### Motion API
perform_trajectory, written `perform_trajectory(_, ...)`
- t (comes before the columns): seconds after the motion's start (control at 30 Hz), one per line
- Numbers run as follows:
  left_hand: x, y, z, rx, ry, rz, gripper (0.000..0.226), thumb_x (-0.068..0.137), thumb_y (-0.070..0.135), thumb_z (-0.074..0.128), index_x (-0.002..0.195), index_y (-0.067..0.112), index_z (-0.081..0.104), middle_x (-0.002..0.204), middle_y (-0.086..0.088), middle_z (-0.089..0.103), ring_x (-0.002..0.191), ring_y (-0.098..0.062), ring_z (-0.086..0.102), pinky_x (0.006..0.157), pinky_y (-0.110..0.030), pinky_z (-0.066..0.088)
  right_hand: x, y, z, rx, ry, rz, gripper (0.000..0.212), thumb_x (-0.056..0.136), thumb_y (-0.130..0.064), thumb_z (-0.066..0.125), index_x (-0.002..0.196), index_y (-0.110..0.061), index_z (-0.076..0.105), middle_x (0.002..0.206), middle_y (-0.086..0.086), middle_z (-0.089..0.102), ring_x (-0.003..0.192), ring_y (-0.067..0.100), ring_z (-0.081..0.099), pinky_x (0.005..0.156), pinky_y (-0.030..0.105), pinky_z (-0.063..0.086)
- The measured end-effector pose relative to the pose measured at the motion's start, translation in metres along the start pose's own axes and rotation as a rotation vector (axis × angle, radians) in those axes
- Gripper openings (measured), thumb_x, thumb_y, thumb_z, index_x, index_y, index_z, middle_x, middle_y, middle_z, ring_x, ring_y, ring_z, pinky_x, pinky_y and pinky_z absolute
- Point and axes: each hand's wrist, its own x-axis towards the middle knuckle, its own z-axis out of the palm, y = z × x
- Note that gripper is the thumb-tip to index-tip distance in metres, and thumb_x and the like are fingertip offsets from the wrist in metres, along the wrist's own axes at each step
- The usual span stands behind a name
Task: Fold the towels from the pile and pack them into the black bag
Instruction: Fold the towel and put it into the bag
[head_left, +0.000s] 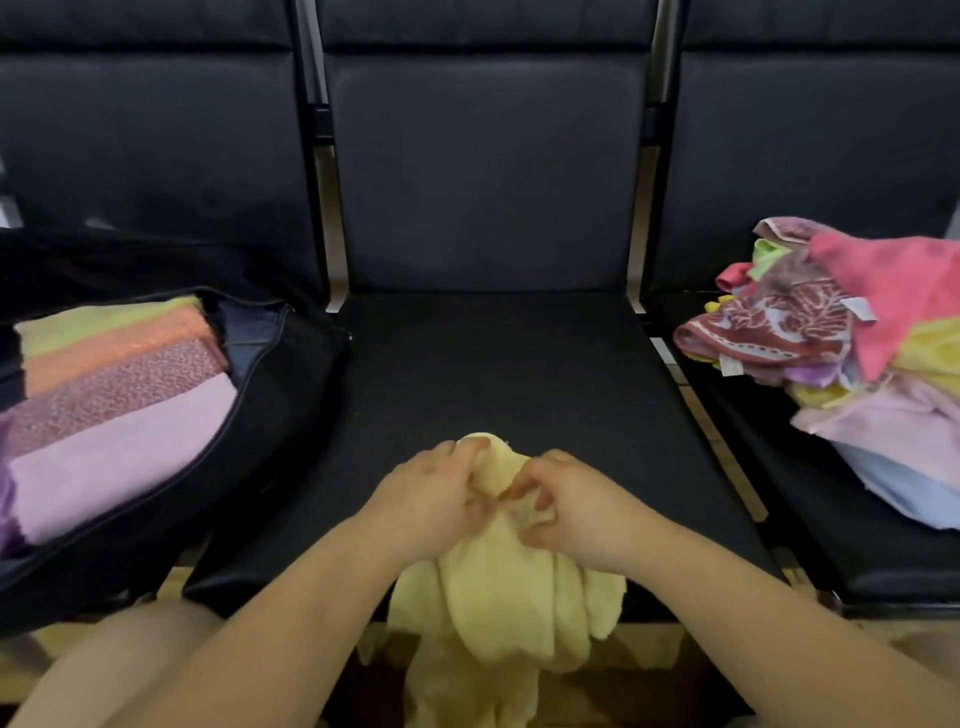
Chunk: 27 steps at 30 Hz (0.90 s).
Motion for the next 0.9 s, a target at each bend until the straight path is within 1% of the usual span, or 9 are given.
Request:
perform_trajectory(0.07, -0.001, 0.002, 0.001, 0.018, 0.030, -0.044, 0.064, 0.091, 0.048, 0.053, 0.145, 0.035, 0.022, 0.136, 0.006, 0.045, 0.122, -0.016, 0.046, 0.098, -0.034, 0.042, -0.005, 0.002, -0.001, -0.004, 0.060, 0.141, 0.059, 0.076, -0.037, 0.076, 0.126, -0.029, 0.046, 0.122, -0.007, 0.041, 0.103, 0.012, 0.054, 0.088, 0.030, 0.050)
perform_trajectory(0.13, -0.004, 0.002, -0.002, 0.068, -0.007, -0.099, 0.053, 0.089, 0.052, 0.053, 0.135, 0.032, 0.037, 0.125, 0.006, 0.052, 0.113, -0.015, 0.051, 0.090, -0.032, 0.046, -0.009, 0.006, -0.004, -0.023, 0.048, 0.259, 0.071, 0.071, -0.048, 0.078, 0.129, -0.027, 0.042, 0.123, -0.005, 0.044, 0.105, 0.014, 0.054, 0.086, 0.032, 0.050)
perform_trajectory(0.27, -0.010, -0.002, -0.012, 0.051, -0.039, -0.136, 0.027, 0.087, 0.054, 0.056, 0.094, 0.028, 0.056, 0.089, 0.011, 0.056, 0.082, -0.008, 0.055, 0.064, -0.025, 0.042, -0.020, 0.011, -0.008, -0.063, -0.025, 0.223, 0.034, 0.075, -0.050, 0.074, 0.088, -0.027, 0.054, 0.088, -0.010, 0.057, 0.080, 0.008, 0.056, 0.064, 0.024, 0.046)
perform_trajectory(0.37, -0.013, -0.013, -0.018, -0.039, 0.026, -0.138, 0.032, 0.088, 0.051, 0.056, 0.074, 0.023, 0.054, 0.081, 0.005, 0.056, 0.074, -0.011, 0.054, 0.063, -0.027, 0.041, -0.030, 0.015, -0.016, -0.039, -0.090, 0.113, 0.031, 0.076, -0.047, 0.075, 0.074, -0.025, 0.053, 0.072, -0.009, 0.052, 0.065, 0.009, 0.049, 0.057, 0.023, 0.037)
perform_trajectory(0.53, -0.023, -0.031, -0.028, -0.716, -0.001, -0.100, 0.025, 0.097, 0.036, 0.050, 0.097, 0.018, 0.068, 0.093, 0.000, 0.072, 0.090, -0.018, 0.067, 0.090, -0.039, 0.052, -0.048, 0.024, -0.043, 0.113, -0.086, 0.131, 0.026, 0.076, -0.042, 0.076, 0.080, -0.021, 0.061, 0.074, -0.008, 0.059, 0.068, 0.007, 0.056, 0.062, 0.023, 0.044)
perform_trajectory(0.63, -0.033, -0.026, -0.031, -1.024, -0.003, -0.074, 0.025, 0.099, 0.029, 0.047, 0.107, 0.014, 0.066, 0.105, -0.004, 0.072, 0.101, -0.018, 0.067, 0.093, -0.034, 0.051, -0.060, 0.030, -0.056, 0.121, -0.139, 0.164, 0.018, 0.079, -0.040, 0.074, 0.087, -0.026, 0.067, 0.083, -0.010, 0.068, 0.079, 0.005, 0.065, 0.075, 0.025, 0.052)
perform_trajectory(0.7, -0.039, -0.025, -0.033, -1.074, 0.038, -0.050, 0.025, 0.097, 0.028, 0.049, 0.108, 0.014, 0.067, 0.106, -0.005, 0.071, 0.100, -0.019, 0.066, 0.089, -0.030, 0.050, -0.068, 0.033, -0.064, 0.078, -0.152, 0.198, 0.011, 0.081, -0.039, 0.073, 0.081, -0.029, 0.068, 0.078, -0.012, 0.068, 0.076, 0.003, 0.064, 0.071, 0.022, 0.049)
perform_trajectory(0.8, -0.046, -0.027, -0.033, -1.119, 0.085, -0.010, 0.025, 0.091, 0.024, 0.060, 0.107, 0.006, 0.064, 0.091, -0.008, 0.067, 0.080, -0.017, 0.064, 0.073, -0.027, 0.051, -0.072, 0.039, -0.072, -0.111, -0.129, 0.249, 0.025, 0.084, -0.038, 0.070, 0.064, -0.027, 0.060, 0.061, -0.009, 0.056, 0.061, 0.004, 0.053, 0.060, 0.020, 0.038)
perform_trajectory(0.9, -0.053, -0.036, -0.038, -1.148, 0.042, 0.017, 0.043, 0.065, 0.026, 0.076, 0.092, 0.003, 0.053, 0.070, -0.002, 0.058, 0.058, -0.011, 0.056, 0.051, -0.022, 0.046, -0.072, 0.052, -0.078, -0.265, -0.074, 0.262, 0.036, 0.086, -0.038, 0.067, 0.060, -0.018, 0.053, 0.060, -0.004, 0.046, 0.056, 0.009, 0.043, 0.057, 0.023, 0.034)
